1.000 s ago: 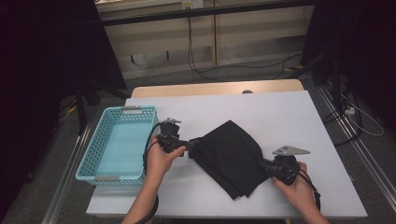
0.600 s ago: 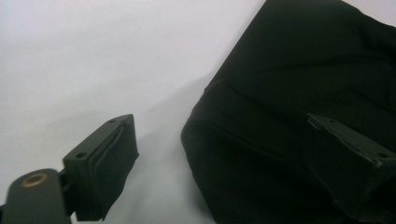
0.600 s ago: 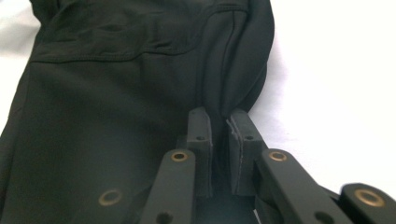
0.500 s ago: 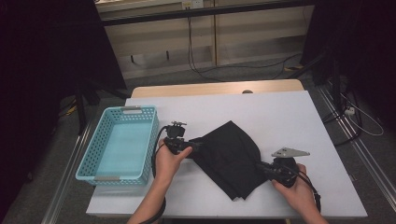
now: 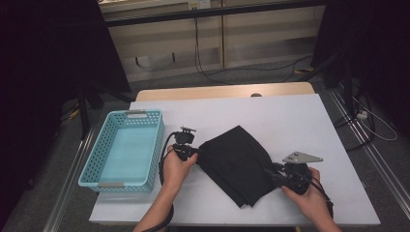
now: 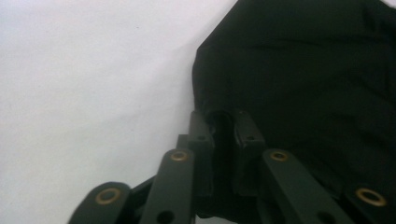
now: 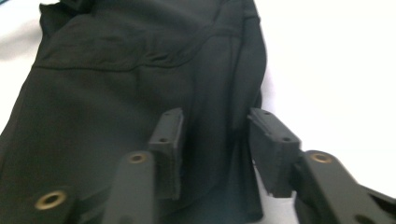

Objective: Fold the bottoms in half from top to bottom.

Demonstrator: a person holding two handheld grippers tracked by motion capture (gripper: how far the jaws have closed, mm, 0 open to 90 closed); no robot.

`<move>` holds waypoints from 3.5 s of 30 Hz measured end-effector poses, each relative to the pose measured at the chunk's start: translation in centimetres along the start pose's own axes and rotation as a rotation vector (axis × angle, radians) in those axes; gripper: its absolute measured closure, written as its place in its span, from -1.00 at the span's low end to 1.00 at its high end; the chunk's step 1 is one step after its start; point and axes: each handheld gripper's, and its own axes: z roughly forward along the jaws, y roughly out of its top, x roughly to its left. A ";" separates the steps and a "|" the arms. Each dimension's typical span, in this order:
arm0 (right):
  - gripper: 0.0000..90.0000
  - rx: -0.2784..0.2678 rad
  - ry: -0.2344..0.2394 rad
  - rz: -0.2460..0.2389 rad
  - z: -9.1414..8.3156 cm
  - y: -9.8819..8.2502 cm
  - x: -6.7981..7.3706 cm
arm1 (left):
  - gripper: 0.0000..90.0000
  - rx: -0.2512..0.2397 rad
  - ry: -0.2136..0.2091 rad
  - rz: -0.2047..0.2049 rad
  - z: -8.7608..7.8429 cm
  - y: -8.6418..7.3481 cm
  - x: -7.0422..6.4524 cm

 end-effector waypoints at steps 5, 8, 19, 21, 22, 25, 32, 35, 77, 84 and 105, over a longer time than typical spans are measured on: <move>-0.16 -0.043 -0.012 0.018 -0.3 0.4 -0.1 | 0.84 -0.012 0.001 -0.003 -0.8 1.3 1.5; -0.30 -0.044 -0.012 0.036 -0.1 0.6 0.3 | 0.83 -0.015 0.016 0.005 -1.0 2.4 2.2; -0.35 0.028 -0.073 0.027 3.4 1.3 1.8 | 0.82 0.028 0.026 0.002 -0.3 2.9 2.7; -0.36 0.031 -0.066 0.032 3.5 1.2 1.7 | 0.82 0.028 0.023 -0.002 -0.4 2.9 2.7; -0.36 0.031 -0.052 0.048 3.6 1.2 1.6 | 0.82 0.031 0.024 -0.002 -0.4 3.0 2.7; -0.37 0.028 -0.058 0.051 3.8 1.1 1.8 | 0.81 0.041 0.029 0.008 -0.5 3.0 2.7; -0.04 0.017 -0.040 0.055 4.0 1.0 2.7 | 0.81 0.061 0.046 0.006 -0.7 3.4 2.3; 0.07 0.018 -0.036 0.051 4.0 1.0 2.8 | 0.80 0.078 0.049 0.004 -0.7 3.6 2.3; 0.81 -0.040 0.035 0.043 3.5 1.8 4.0 | 0.81 0.268 0.083 -0.025 -0.4 5.7 0.6; 0.81 -0.073 0.055 -0.011 2.7 2.3 5.6 | 0.82 0.350 0.104 -0.021 -2.3 7.9 0.4; 0.81 -0.136 0.112 -0.063 2.1 3.4 8.8 | 0.83 0.448 0.135 -0.005 -6.1 10.8 0.8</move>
